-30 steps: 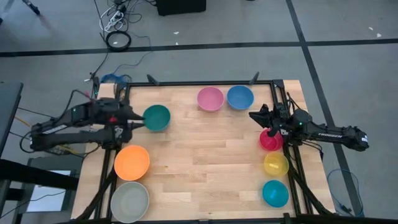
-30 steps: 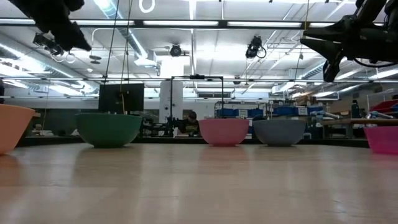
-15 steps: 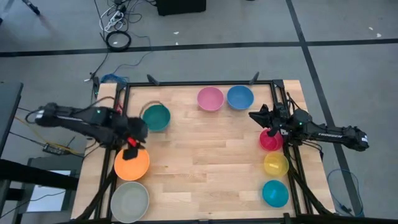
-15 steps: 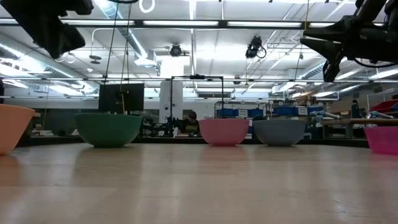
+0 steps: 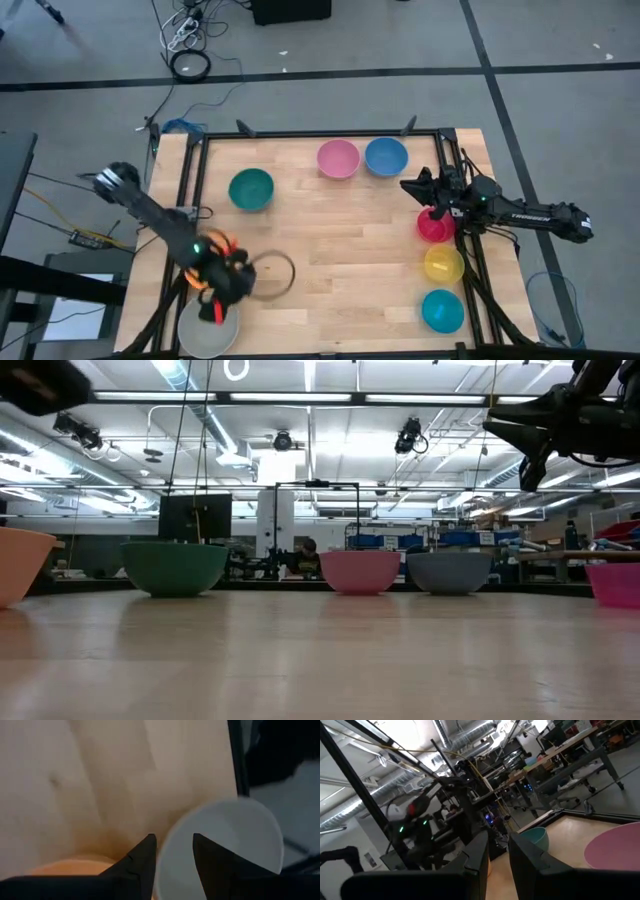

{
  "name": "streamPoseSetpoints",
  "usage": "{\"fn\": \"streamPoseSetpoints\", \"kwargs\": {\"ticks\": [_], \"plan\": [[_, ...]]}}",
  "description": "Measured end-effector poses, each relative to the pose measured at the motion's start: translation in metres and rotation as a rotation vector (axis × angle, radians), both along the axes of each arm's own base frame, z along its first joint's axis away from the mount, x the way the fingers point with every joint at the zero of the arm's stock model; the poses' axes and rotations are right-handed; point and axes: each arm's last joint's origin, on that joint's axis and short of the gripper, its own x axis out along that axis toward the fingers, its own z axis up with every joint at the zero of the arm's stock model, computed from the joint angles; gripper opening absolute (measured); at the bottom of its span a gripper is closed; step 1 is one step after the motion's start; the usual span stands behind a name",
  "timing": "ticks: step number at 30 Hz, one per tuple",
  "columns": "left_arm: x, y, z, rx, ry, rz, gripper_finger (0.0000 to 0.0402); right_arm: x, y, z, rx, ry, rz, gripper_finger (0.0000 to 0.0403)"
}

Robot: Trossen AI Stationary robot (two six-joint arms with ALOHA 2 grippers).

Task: Nest bowls inside each other
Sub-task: Put the gray bowl in the middle of the table

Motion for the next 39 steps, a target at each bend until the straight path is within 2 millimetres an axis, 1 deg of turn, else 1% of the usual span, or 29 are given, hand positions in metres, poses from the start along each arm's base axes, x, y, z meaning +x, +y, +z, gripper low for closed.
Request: {"fn": "streamPoseSetpoints", "kwargs": {"ticks": [4,7,11,13,17,27,35,37,39], "plan": [[0.002,-0.033,-0.009,0.092,0.085,-0.092,0.0138,0.000,0.001,0.000,-0.005,0.002,0.019,0.0066],[0.009,-0.053,-0.014,0.123,0.062,-0.139,0.0138,0.000,0.001,0.000,-0.006,0.001,0.019,0.0066],[0.015,-0.070,-0.027,0.229,0.049,-0.194,0.0138,0.000,0.001,0.000,-0.006,0.001,0.020,0.0066],[0.017,-0.073,-0.032,0.276,0.068,-0.209,0.0138,0.000,0.001,0.000,-0.006,0.001,0.020,0.0066],[0.020,-0.075,-0.043,0.306,0.100,-0.236,0.0138,0.000,0.001,0.000,-0.005,0.001,0.020,0.0066],[0.023,-0.077,-0.048,0.299,0.102,-0.283,0.0138,0.000,0.001,0.000,-0.013,0.003,0.047,0.0066],[0.031,-0.079,-0.075,0.329,0.198,-0.325,0.0137,0.000,0.002,0.000,-0.020,0.004,0.072,0.0066],[0.030,-0.078,-0.081,0.339,0.236,-0.335,0.0131,0.000,0.002,0.000,-0.021,0.005,0.075,0.0066],[0.030,-0.077,-0.085,0.354,0.270,-0.353,0.0115,0.000,0.002,0.000,-0.022,0.005,0.078,0.0066]]}}
